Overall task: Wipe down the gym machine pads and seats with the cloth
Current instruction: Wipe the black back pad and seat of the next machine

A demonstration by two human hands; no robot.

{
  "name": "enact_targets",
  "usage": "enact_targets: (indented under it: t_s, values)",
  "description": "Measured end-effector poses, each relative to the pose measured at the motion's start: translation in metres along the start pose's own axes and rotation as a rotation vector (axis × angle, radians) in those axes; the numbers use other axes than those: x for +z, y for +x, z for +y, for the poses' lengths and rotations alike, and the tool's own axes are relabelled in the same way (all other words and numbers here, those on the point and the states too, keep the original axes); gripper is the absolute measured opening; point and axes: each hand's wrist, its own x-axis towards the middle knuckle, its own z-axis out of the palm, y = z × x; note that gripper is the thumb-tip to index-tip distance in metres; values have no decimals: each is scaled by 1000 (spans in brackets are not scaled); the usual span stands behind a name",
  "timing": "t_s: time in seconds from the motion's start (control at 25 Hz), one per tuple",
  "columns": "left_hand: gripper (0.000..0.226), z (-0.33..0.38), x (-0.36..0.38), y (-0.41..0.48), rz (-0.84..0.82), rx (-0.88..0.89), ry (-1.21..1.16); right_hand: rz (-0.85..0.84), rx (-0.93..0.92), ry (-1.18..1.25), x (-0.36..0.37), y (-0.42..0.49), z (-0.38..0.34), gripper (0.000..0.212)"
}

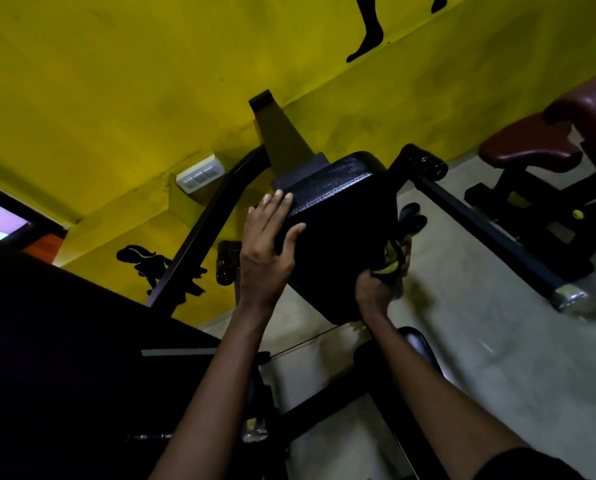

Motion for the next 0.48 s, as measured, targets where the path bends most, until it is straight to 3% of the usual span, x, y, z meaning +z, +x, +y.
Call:
enact_targets:
  t_s: [0.12, 0.24, 0.32, 0.48]
  values:
    - [46, 1, 2, 0, 31, 19, 74, 82, -135, 3, 10, 28, 36, 90]
    - [47, 8, 11, -9, 60, 52, 167, 15, -139, -22, -7, 16, 13, 69]
    - [53, 15, 21, -31, 32, 98, 220, -19, 38, -41, -11, 24, 28, 45]
    - [70, -4, 45, -94, -221, 185, 304, 24, 213, 67, -4, 36, 53, 45]
